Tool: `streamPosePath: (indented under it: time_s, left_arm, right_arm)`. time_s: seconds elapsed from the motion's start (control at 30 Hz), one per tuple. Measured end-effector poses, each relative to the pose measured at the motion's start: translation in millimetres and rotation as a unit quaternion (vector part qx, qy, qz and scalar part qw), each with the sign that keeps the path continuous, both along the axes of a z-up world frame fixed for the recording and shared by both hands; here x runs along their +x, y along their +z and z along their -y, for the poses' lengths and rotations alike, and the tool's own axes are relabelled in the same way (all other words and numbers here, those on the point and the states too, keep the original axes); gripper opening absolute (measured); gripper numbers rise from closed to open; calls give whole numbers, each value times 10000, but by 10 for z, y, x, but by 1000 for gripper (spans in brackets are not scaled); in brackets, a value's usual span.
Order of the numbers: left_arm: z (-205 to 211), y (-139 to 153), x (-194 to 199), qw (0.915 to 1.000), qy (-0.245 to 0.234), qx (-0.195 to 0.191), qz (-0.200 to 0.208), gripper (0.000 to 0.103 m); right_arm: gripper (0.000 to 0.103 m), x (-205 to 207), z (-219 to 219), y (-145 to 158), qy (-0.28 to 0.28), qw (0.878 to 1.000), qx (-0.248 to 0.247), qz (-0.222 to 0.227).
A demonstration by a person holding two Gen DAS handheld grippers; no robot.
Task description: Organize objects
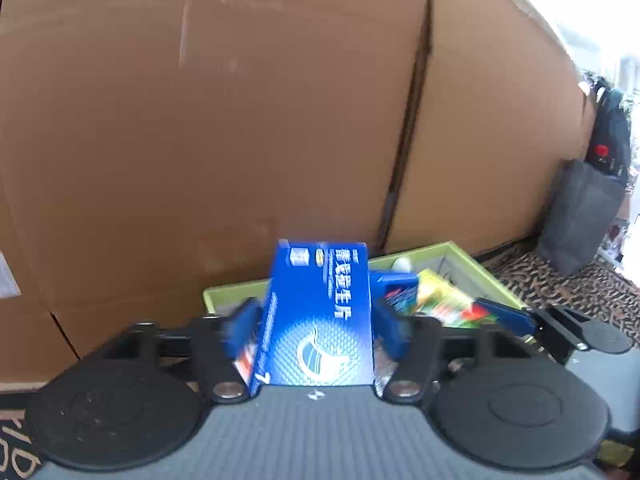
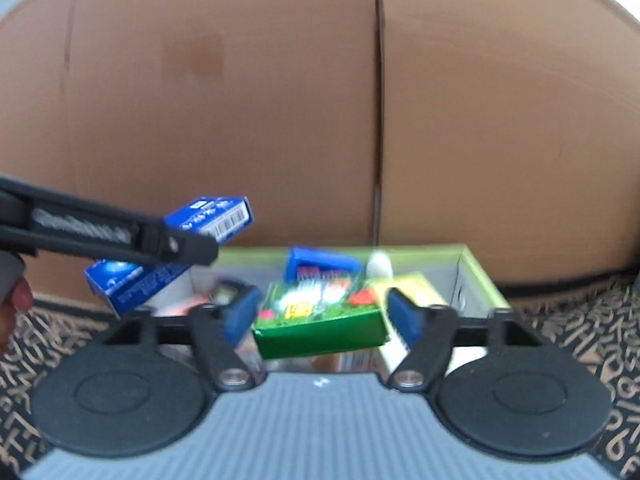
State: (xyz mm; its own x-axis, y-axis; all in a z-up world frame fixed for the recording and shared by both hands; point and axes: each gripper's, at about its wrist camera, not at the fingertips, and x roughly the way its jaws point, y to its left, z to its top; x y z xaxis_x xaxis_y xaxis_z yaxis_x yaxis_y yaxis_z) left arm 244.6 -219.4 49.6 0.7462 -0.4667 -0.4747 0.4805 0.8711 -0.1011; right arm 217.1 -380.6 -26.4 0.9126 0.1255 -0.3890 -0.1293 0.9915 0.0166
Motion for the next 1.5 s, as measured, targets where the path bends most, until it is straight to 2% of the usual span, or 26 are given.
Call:
streamPosePath:
  time_s: [0.03,0.1,0.13,0.27,0.4,0.5,0.67,0.87,1.03,1.2,1.3,1.5]
  left_arm:
    - [-11,-51,5,9999,152,54,-22,87]
    - [-51,-160,-25,9992,342,195,17,87]
    - [-79,-208,-34,9992,334,222,5,88]
    - [-217,-316,-92,9989,443,98,-139,88]
    - [-323,-240,-179,9982,587,-26,-85,88]
    - [-370,-85,-413,9977,672,32,126,90]
    - [-442,60,-1031,9966,646,117,500,100]
    - [-447,-24,-1689,9956,876,69,320,101]
    - [-382,-156,-1961,9954,917,285,-73,101]
    - [-303,-268,-2063,9922,1068,620,-180,101]
    - [-302,-293,-2049,9911,1147,633,-232,101]
    - [-300,-321,-1945,9894,1255,596,-422,101]
  right_arm:
    - [86,3,18,-41,-56,10000,-30,5]
    - [96,-60,48,-113,-55,9999,-40,114]
    - [98,-94,68,-142,-67,9999,-34,151]
    - [100,-175,84,-174,-142,9998,27,145]
    - [103,-275,114,-51,-176,9997,55,169]
    - [103,-510,142,156,-129,9995,63,291]
    - [103,-1006,231,438,-63,9992,78,381]
    - [103,-1705,345,524,-162,9998,47,96]
    - [103,-2154,396,406,-265,9993,-121,-236]
    - [103,-2205,505,245,-585,9969,-31,-522]
    - [103,-2175,561,182,-753,9952,-6,-622]
    - [103,-1980,540,111,-676,9950,-22,-735]
